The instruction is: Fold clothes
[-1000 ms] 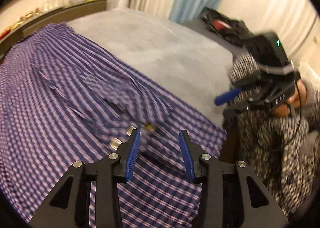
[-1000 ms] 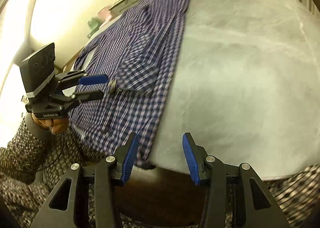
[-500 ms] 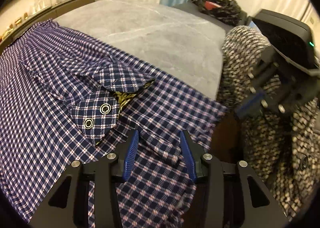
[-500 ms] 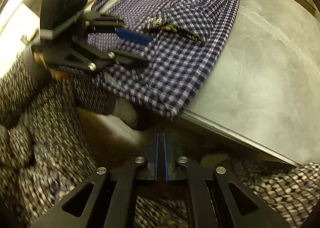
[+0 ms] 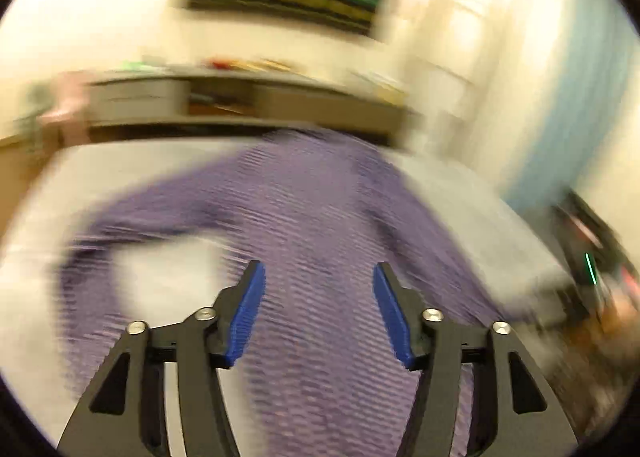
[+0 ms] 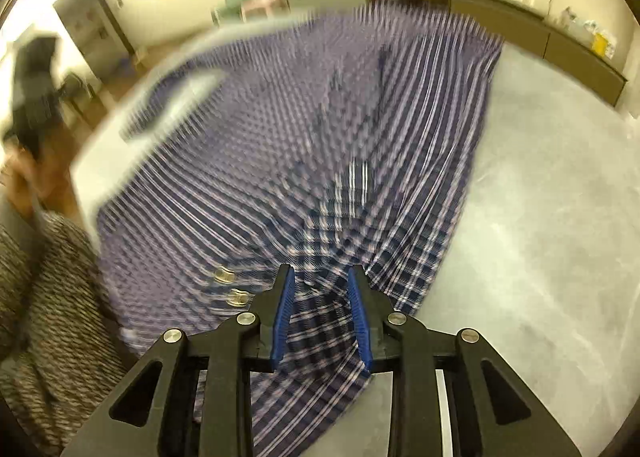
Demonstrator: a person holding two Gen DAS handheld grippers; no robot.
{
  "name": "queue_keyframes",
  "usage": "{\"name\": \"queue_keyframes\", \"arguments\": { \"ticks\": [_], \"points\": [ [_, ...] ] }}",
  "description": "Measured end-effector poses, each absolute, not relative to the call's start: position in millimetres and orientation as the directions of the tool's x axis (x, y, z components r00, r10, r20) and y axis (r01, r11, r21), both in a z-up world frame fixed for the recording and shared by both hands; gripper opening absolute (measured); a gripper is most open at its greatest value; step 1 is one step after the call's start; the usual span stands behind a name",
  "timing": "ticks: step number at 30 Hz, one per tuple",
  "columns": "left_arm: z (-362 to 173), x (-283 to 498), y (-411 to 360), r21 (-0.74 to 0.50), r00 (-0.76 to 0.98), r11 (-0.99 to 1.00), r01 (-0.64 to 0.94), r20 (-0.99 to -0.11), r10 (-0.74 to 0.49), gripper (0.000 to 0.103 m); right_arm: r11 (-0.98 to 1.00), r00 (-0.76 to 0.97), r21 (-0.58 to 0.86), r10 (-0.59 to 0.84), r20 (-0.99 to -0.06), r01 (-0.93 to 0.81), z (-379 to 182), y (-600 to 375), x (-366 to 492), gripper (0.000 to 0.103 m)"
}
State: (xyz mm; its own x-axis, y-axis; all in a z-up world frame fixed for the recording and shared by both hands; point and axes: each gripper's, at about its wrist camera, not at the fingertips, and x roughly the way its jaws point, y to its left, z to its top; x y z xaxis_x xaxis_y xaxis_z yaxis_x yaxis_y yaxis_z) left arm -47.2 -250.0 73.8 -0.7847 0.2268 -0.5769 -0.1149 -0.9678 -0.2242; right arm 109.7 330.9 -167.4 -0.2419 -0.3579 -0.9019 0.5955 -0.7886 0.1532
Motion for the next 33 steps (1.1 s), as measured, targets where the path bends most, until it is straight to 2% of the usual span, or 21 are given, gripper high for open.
{"name": "queue_keyframes", "arguments": {
  "ticks": [3, 4, 6, 8, 10, 12, 16, 20, 23, 25, 29, 32, 33],
  "points": [
    [56, -68, -336, -0.222, -0.788, -0.955, 0.199, -0.615, -0.021, 0.067, -0.771, -0.23, 0.088, -0.294, -0.928, 0.631, -166, 313, 112, 0.031],
    [48, -71, -359, -0.253, -0.781, -0.933, 0.256, -0.623, -0.045, 0.067, -0.763, -0.228, 0.075, -0.283, -0.932, 0.642, -156, 309, 112, 0.031],
    [20, -73, -414, -0.385, -0.766, -0.841, 0.38, -0.641, -0.052, 0.067, -0.745, -0.256, 0.05, -0.29, -0.922, 0.665, -126, 294, 110, 0.031],
    [-9, -64, -454, -0.53, -0.772, -0.726, 0.438, -0.635, -0.002, 0.067, -0.708, -0.297, 0.025, -0.327, -0.897, 0.706, -82, 266, 107, 0.033],
    [-42, -51, -487, -0.673, -0.776, -0.547, 0.498, -0.627, 0.064, 0.067, -0.646, -0.315, -0.003, -0.368, -0.875, 0.764, -47, 222, 106, 0.048],
    [-60, -42, -506, -0.77, -0.807, -0.419, 0.48, -0.575, 0.132, 0.067, -0.555, -0.304, -0.031, -0.408, -0.861, 0.831, -27, 166, 109, 0.059],
    [-67, -27, -522, -0.795, -0.827, -0.331, 0.507, -0.557, 0.071, 0.067, -0.332, -0.277, -0.133, -0.436, -0.856, 0.934, -15, 42, 122, 0.071],
    [-79, -19, -532, -0.841, -0.854, -0.23, 0.49, -0.516, 0.068, 0.067, -0.13, -0.356, -0.332, -0.389, -0.849, 0.934, -48, -75, 126, 0.072],
    [-90, -17, -536, -0.849, -0.855, -0.182, 0.496, -0.515, 0.069, 0.067, 0.007, -0.483, -0.519, -0.354, -0.801, 0.855, -73, -137, 120, 0.072],
    [-91, -13, -539, -0.857, -0.861, -0.149, 0.494, -0.506, 0.053, 0.067, 0.067, -0.542, -0.591, -0.329, -0.773, 0.804, -87, -172, 104, 0.072],
    [-88, -10, -550, -0.868, -0.874, -0.128, 0.479, -0.485, 0.017, 0.067, 0.255, -0.513, -0.59, -0.311, -0.8, 0.766, -118, -226, 76, 0.072],
    [-88, -8, -554, -0.881, -0.885, -0.11, 0.461, -0.465, 0.018, 0.067, 0.36, -0.464, -0.537, -0.274, -0.842, 0.763, -136, -247, 62, 0.071],
    [-88, -7, -555, -0.884, -0.888, -0.104, 0.455, -0.459, 0.018, 0.067, 0.38, -0.443, -0.513, -0.26, -0.858, 0.77, -140, -254, 57, 0.075]
  ]
}}
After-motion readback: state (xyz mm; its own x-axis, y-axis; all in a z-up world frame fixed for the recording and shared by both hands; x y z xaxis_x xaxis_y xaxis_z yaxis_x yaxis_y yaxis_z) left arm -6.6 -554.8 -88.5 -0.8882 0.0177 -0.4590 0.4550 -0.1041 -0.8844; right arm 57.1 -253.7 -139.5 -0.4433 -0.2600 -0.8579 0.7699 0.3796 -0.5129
